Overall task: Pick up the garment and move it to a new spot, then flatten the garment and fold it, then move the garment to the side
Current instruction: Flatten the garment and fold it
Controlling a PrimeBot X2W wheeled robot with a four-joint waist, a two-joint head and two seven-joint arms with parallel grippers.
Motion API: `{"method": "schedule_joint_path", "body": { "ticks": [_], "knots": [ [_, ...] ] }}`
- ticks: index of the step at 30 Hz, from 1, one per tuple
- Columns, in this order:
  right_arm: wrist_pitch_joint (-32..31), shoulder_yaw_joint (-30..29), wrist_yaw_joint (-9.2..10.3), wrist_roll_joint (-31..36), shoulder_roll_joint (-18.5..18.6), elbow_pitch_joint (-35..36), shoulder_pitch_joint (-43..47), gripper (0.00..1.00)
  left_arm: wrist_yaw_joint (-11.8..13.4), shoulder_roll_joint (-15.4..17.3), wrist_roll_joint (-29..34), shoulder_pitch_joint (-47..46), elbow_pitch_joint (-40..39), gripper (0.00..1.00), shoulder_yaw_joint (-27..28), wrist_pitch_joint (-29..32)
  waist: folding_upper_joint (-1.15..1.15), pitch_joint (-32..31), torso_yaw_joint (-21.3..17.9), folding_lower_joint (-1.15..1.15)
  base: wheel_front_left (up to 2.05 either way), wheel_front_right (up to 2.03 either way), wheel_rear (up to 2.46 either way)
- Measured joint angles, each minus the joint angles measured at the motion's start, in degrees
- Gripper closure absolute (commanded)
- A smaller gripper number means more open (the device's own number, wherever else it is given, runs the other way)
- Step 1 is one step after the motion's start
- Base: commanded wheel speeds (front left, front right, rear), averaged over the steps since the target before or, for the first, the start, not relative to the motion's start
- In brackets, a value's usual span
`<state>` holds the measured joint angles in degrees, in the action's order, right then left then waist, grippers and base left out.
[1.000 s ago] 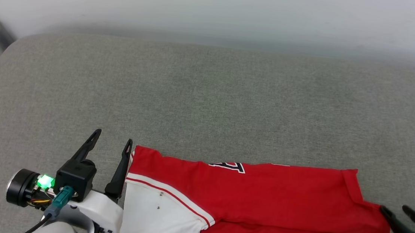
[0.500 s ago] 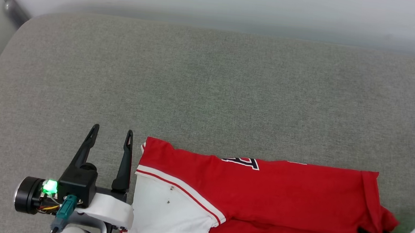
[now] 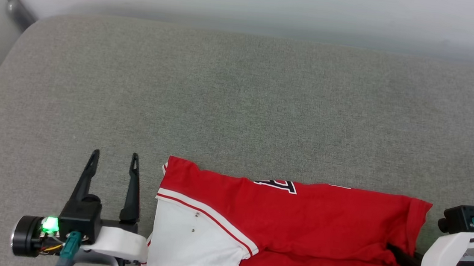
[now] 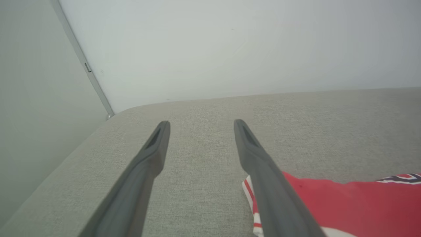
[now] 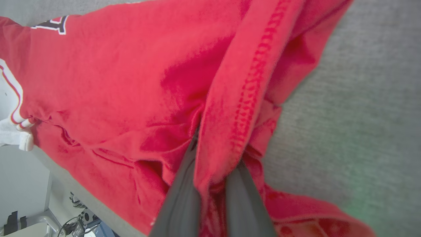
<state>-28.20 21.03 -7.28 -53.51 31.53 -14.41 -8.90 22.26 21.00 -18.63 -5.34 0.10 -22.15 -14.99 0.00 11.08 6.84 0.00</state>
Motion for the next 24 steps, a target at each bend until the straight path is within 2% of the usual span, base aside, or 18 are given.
{"method": "schedule_joint_path", "body": {
  "ticks": [6,11,20,24],
  "knots": [
    [2.14,0.03,-0.23,-1.29,1.3,-0.23,-0.19,1.0,-2.97,-2.97,3.87,3.82,-0.37,0.0,6.14,0.0,0.0,-2.0,-0.61,0.01,0.0,0.0,0.0],
    [3.49,-2.41,-0.23,-3.15,5.87,-0.25,1.05,1.0,-5.16,-5.09,6.91,7.02,-1.42,0.0,9.47,0.0,0.0,-4.03,-1.29,0.0,0.0,0.0,0.0],
    [2.91,-8.64,-0.22,-4.5,14.75,-2.38,6.67,1.0,-7.46,-7.79,11.07,11.09,-2.32,0.0,13.11,-0.07,0.0,-6.64,-1.96,0.0,0.0,0.0,0.0],
    [1.45,-9.56,-0.22,-4.2,16.29,-2.07,8.15,1.0,-8.4,-8.94,12.35,12.45,-2.55,0.0,13.7,-0.07,0.0,-7.4,-2.17,0.0,0.0,0.0,0.0]
  ]
}}
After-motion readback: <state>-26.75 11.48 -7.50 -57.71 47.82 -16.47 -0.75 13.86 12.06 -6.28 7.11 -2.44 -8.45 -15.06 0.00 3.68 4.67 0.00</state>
